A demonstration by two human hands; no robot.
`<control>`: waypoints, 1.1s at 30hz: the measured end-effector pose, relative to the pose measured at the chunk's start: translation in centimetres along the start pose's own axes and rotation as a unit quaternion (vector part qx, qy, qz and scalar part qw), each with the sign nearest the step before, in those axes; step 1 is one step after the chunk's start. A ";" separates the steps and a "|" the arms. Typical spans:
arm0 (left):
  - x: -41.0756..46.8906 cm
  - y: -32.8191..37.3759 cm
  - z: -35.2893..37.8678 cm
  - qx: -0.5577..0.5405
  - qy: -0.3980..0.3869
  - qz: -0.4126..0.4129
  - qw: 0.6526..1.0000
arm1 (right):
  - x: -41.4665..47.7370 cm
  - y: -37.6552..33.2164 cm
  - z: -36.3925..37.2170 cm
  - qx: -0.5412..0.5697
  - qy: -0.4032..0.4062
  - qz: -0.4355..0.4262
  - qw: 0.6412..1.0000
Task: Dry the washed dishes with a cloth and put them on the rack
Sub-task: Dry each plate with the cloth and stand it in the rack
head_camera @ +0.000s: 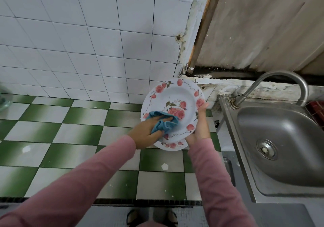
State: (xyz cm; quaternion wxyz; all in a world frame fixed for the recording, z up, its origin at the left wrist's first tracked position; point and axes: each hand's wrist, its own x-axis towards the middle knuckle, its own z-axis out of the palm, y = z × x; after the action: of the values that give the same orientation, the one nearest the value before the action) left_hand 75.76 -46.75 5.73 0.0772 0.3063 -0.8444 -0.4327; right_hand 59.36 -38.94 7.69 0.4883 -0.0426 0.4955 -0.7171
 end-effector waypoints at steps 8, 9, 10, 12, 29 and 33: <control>1.8 0.3 -0.5 -0.437 0.097 -0.223 0.866 | -2.7 -1.2 -0.4 -0.115 0.033 -0.050 0.992; 1.9 0.4 -0.3 -0.448 0.086 -0.234 0.858 | -2.9 -1.2 -0.5 -0.125 0.042 -0.051 0.990; 2.1 0.5 -0.1 -0.449 0.078 -0.235 0.859 | -3.1 -1.4 -0.6 -0.133 0.049 -0.055 0.988; 2.7 1.1 0.5 -0.446 0.073 -0.220 0.864 | -3.6 -1.8 -1.2 -0.154 0.065 -0.071 0.983; 7.1 24.7 17.2 -0.306 0.001 -0.006 0.952 | -15.9 -16.8 -20.5 -0.252 0.188 -0.284 0.906; 7.2 33.6 24.0 -0.317 -0.049 0.024 0.947 | -21.3 -22.3 -28.6 -0.261 0.238 -0.345 0.870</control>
State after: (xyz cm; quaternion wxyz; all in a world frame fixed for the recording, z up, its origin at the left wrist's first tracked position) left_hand 45.36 -19.77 16.18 0.1389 0.2242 -0.6736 -0.6904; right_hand 40.21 -3.28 19.02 0.0484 -0.1648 0.7198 -0.6726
